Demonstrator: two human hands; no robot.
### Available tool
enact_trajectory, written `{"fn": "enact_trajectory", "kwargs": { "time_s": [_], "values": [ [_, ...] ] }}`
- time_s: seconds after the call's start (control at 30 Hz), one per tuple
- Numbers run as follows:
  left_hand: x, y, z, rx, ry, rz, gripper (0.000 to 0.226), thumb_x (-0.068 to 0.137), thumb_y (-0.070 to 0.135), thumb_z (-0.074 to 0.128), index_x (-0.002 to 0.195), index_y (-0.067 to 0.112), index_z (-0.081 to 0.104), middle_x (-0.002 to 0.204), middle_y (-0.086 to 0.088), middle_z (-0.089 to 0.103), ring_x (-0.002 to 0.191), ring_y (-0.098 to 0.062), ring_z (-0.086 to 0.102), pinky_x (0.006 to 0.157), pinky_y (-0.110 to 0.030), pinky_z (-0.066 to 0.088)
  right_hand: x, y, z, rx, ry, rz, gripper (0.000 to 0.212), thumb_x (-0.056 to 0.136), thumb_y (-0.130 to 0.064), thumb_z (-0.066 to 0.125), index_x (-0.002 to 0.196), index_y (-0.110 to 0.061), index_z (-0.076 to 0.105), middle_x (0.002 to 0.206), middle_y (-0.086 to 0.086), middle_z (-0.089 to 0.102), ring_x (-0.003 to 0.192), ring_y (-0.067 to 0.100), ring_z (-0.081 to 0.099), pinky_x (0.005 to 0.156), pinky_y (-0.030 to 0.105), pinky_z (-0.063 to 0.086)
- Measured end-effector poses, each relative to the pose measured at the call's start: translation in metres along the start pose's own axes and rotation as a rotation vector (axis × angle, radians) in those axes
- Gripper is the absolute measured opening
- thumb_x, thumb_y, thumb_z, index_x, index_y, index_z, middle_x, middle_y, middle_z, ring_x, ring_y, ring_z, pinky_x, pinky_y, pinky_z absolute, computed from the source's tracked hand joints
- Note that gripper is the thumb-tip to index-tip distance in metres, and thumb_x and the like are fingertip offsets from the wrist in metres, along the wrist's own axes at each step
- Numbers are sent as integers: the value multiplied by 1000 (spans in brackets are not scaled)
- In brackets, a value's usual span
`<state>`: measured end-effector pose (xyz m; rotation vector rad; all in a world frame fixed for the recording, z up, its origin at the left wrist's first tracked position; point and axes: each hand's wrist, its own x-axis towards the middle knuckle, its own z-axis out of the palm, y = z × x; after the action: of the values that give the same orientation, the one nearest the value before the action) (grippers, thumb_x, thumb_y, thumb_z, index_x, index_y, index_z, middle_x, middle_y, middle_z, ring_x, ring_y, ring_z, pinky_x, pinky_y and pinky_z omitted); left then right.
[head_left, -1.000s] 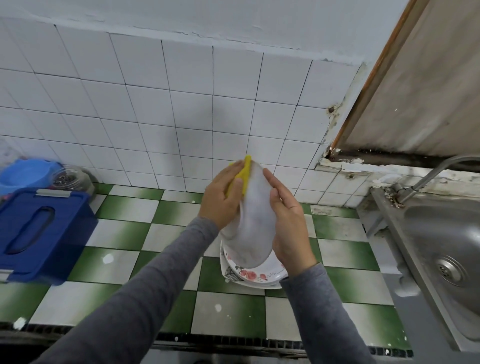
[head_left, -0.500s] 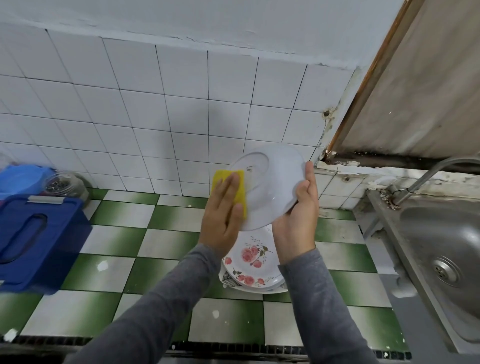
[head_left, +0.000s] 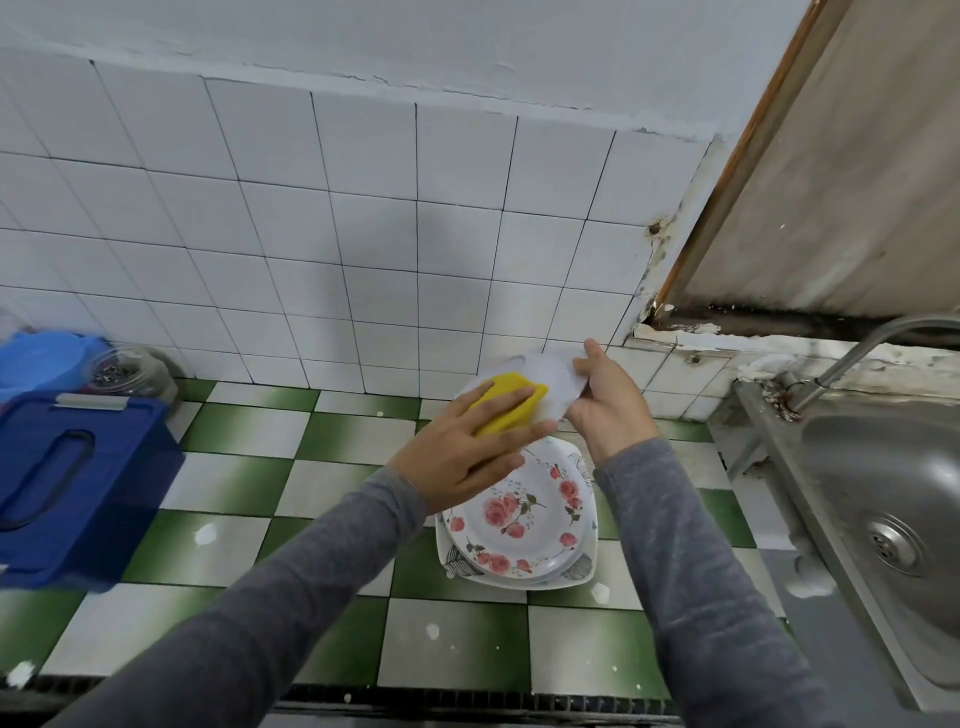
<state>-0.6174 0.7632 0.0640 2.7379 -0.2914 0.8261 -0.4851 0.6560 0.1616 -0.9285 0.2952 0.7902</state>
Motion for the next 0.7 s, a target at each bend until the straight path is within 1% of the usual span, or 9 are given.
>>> {"fn": "enact_trajectory", "kwargs": {
  "time_s": [0.07, 0.13, 0.23, 0.3, 0.33, 0.4, 0.5, 0.57, 0.7],
  "values": [
    [-5, -1, 1, 4, -9, -10, 49, 102, 41, 47, 149, 32, 36, 158, -5, 29, 144, -27, 29, 118, -47, 23, 2, -2, 0, 17, 30, 67, 40, 108, -3, 36, 147, -8, 42, 156, 17, 36, 127, 38, 53, 80, 58, 47],
    [-10, -7, 5, -21, 0, -24, 65, 95, 17, 63, 151, 34, 33, 160, -1, 26, 145, -26, 30, 117, -42, 30, 9, -1, -4, 27, 53, 88, 43, 104, 5, 36, 144, -5, 44, 158, 18, 32, 138, 38, 44, 83, 62, 46],
    [-12, -13, 7, -82, 45, -78, 85, 85, -5, 69, 151, 34, 32, 159, 9, 25, 148, -17, 27, 119, -34, 28, 17, 1, -10, -49, 45, 74, 32, 99, 10, 41, 127, 1, 52, 122, 24, 53, 127, 39, 54, 92, 59, 47],
    [-12, -15, 5, -156, 85, -141, 80, 86, -5, 68, 149, 33, 36, 155, 7, 35, 142, -16, 38, 114, -30, 39, 20, 4, -15, -267, -4, 23, 13, 101, -7, 55, 113, -4, 57, 111, 20, 57, 106, 34, 64, 89, 53, 54],
    [-12, -15, 3, -209, 116, -199, 74, 89, -3, 66, 147, 34, 39, 151, 5, 41, 133, -19, 50, 106, -30, 48, 23, 5, -21, -398, -41, -12, 25, 99, -20, 62, 121, -8, 59, 112, 15, 60, 99, 30, 66, 90, 51, 55],
    [-12, -12, -4, -348, 242, -392, 58, 94, 0, 60, 138, 37, 50, 135, 4, 56, 106, -22, 67, 85, -35, 61, 23, 10, -35, -628, -99, -102, 48, 96, -38, 66, 140, -24, 53, 117, 3, 66, 97, 22, 67, 97, 47, 54],
    [-6, -4, -20, -741, 457, -852, 41, 100, 5, 54, 121, 40, 63, 116, 11, 63, 85, -10, 72, 69, -39, 63, 23, 23, -64, -896, -96, -344, 49, 97, -40, 62, 144, -31, 51, 130, -6, 58, 99, 5, 58, 89, 24, 46],
    [-6, -6, -25, -969, 589, -1043, 36, 98, 8, 58, 116, 38, 66, 117, 8, 62, 81, -8, 71, 68, -37, 63, 24, 33, -85, -888, -128, -404, 46, 95, -38, 65, 140, -35, 55, 136, -9, 53, 103, -1, 57, 80, 16, 49],
    [-13, -15, -28, -1261, 703, -1121, 36, 95, 6, 62, 118, 33, 66, 121, -1, 68, 92, -24, 73, 73, -46, 63, 23, 45, -108, -589, -173, -329, 46, 95, -24, 67, 137, -40, 56, 125, -2, 70, 106, 25, 71, 80, 44, 62]
  ]
}}
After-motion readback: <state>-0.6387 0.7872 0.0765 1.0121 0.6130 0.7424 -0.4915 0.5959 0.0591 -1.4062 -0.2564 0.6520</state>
